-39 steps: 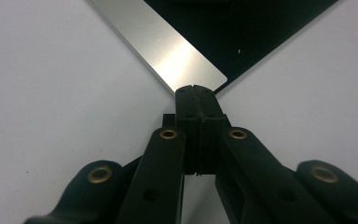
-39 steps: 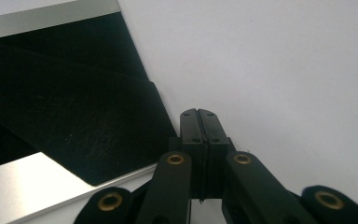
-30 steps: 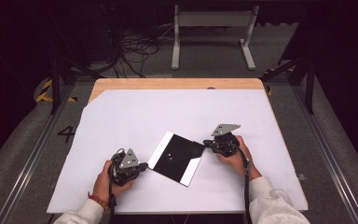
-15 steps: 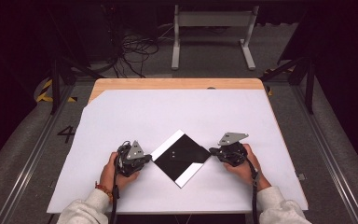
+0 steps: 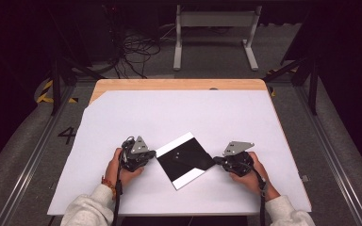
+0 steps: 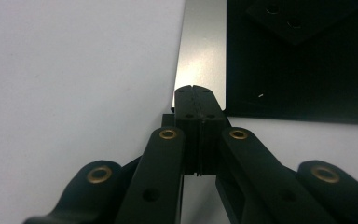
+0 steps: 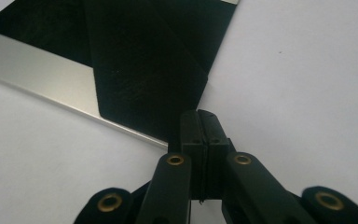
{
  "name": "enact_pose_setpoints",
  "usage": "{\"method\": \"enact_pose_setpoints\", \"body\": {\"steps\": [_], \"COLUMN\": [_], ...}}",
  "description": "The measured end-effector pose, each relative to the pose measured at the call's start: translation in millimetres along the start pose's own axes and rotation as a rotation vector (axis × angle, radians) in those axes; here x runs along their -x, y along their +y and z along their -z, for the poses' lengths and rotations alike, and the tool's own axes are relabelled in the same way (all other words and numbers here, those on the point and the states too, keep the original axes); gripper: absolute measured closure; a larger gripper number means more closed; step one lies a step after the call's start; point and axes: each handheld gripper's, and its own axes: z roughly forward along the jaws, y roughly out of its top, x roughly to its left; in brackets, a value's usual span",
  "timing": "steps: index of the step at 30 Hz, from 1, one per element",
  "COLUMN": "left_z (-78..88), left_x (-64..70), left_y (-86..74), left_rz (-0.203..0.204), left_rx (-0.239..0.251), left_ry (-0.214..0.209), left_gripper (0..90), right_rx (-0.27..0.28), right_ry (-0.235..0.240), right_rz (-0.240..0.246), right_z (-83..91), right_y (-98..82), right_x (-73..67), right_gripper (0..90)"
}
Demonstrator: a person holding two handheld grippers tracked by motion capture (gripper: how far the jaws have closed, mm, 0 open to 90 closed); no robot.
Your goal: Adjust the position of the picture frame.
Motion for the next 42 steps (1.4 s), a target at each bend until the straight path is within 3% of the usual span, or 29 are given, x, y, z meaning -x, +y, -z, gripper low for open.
{"method": "enact_pose_setpoints", "body": {"steps": [11, 16, 18, 19, 24, 29, 32, 33, 36, 42], "left_z": [-7.3, 3.7, 18.9, 22.5, 40.9, 47.2, 46.1, 44.7, 40.2, 32.9], "left_x": [-2.0, 1.9, 13.6, 17.8, 53.5, 77.6, 85.9, 86.7, 89.0, 98.6], "left_y": [6.7, 6.1, 4.6, 3.7, -6.1, -15.6, -16.2, -16.2, -15.6, -14.1], "left_rz": [-0.003, 0.017, 0.013, -0.001, -0.037, -0.041, -0.055, -0.055, -0.054, -0.080], "left_rx": [0.008, 0.060, 0.099, 0.105, 0.114, 0.101, 0.111, 0.115, 0.107, 0.080], "left_ry": [0.026, 0.006, -0.027, -0.033, -0.143, -0.222, -0.276, -0.288, -0.291, -0.291], "left_gripper": [87.5, 80.1, 78.6, 78.0, 81.0, 83.1, 81.5, 80.9, 80.8, 78.0], "right_rx": [0.000, -0.003, -0.009, -0.009, -0.003, -0.011, -0.004, 0.000, -0.014, 0.003], "right_ry": [0.031, 0.037, 0.044, 0.045, 0.052, 0.031, 0.079, 0.062, 0.029, 0.075], "right_rz": [0.021, 0.014, 0.016, 0.016, 0.012, 0.016, 0.018, 0.024, 0.058, 0.010], "right_z": [11.0, 13.4, 14.5, 14.7, 14.6, 15.1, 16.6, 16.6, 16.3, 15.7], "right_y": [-9.2, -11.0, -11.2, -11.3, -12.3, -11.4, -13.7, -14.0, -11.7, -13.8], "right_x": [-18.6, -20.6, -21.5, -21.6, -20.5, -24.8, -28.2, -31.7, -37.9, -30.4], "right_gripper": [90.0, 90.0, 90.0, 90.0, 90.0, 90.0, 86.6, 86.7, 87.8, 87.4]}}
